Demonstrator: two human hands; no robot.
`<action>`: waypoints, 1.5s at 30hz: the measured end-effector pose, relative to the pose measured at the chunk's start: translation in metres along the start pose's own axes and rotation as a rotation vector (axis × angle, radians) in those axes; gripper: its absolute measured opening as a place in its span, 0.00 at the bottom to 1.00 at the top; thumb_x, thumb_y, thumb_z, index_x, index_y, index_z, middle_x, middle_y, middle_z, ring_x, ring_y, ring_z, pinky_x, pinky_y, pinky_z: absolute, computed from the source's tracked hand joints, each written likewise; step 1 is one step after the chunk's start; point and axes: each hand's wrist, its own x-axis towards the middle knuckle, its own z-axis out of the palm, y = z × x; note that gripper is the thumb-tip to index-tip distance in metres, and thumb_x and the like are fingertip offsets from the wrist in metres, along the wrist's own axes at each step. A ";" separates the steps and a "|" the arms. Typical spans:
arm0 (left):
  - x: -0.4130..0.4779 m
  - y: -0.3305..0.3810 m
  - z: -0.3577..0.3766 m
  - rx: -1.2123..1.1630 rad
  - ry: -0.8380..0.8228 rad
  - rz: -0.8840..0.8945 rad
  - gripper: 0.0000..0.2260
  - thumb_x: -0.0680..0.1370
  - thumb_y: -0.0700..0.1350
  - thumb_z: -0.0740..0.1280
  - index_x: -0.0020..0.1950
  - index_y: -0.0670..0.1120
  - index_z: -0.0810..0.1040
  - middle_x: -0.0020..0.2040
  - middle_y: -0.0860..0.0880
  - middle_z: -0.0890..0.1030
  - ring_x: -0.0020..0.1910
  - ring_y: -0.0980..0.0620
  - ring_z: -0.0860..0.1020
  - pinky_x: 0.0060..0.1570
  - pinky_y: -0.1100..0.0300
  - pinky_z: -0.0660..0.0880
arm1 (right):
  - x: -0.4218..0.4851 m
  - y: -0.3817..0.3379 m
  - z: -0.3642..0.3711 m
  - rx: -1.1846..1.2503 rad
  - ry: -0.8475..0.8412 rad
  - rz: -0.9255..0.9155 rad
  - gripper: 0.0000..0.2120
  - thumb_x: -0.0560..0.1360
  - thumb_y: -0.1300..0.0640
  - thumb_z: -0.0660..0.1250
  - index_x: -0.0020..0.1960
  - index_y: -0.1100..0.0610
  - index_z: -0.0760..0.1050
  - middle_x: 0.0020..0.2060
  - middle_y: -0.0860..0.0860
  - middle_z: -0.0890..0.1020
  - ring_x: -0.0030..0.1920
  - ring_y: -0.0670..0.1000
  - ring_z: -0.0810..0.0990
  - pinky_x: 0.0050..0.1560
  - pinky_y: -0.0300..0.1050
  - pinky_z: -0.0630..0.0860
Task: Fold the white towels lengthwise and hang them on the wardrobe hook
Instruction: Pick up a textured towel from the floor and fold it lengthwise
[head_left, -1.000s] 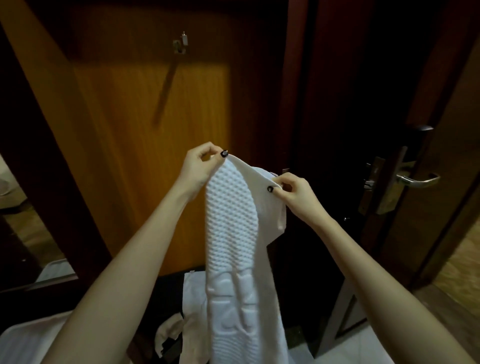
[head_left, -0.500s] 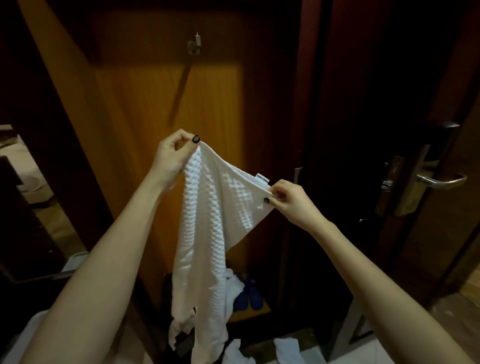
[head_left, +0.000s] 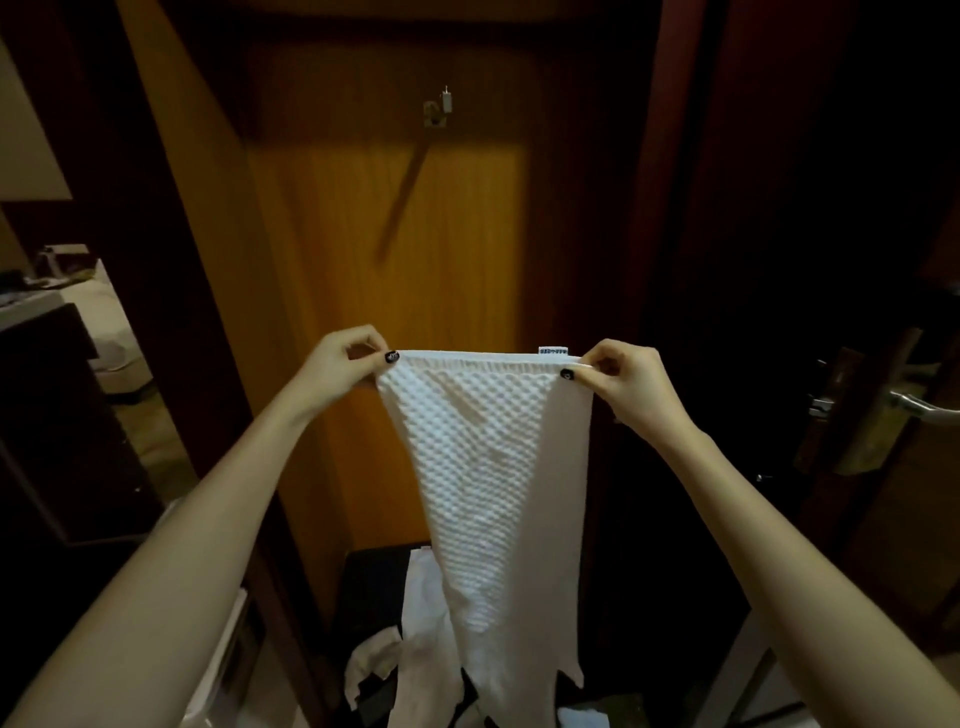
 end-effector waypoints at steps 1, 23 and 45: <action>0.001 0.002 0.002 -0.014 -0.020 -0.006 0.03 0.76 0.34 0.67 0.43 0.35 0.75 0.37 0.44 0.74 0.33 0.62 0.76 0.33 0.68 0.75 | 0.002 0.001 -0.004 -0.009 0.007 0.002 0.08 0.73 0.55 0.73 0.39 0.55 0.77 0.33 0.45 0.80 0.31 0.40 0.77 0.26 0.30 0.69; 0.022 0.016 0.053 0.127 0.284 -0.072 0.04 0.73 0.38 0.72 0.39 0.45 0.79 0.33 0.49 0.79 0.31 0.55 0.75 0.31 0.63 0.69 | 0.019 -0.011 -0.005 -0.058 -0.164 0.100 0.09 0.77 0.62 0.64 0.52 0.51 0.76 0.39 0.45 0.81 0.33 0.43 0.79 0.30 0.32 0.72; 0.005 0.069 0.057 -0.460 0.247 0.090 0.10 0.73 0.37 0.72 0.37 0.52 0.82 0.35 0.53 0.82 0.34 0.56 0.78 0.31 0.61 0.73 | 0.038 -0.089 0.037 0.006 0.002 -0.342 0.05 0.71 0.60 0.75 0.43 0.60 0.80 0.41 0.50 0.72 0.41 0.46 0.73 0.41 0.39 0.71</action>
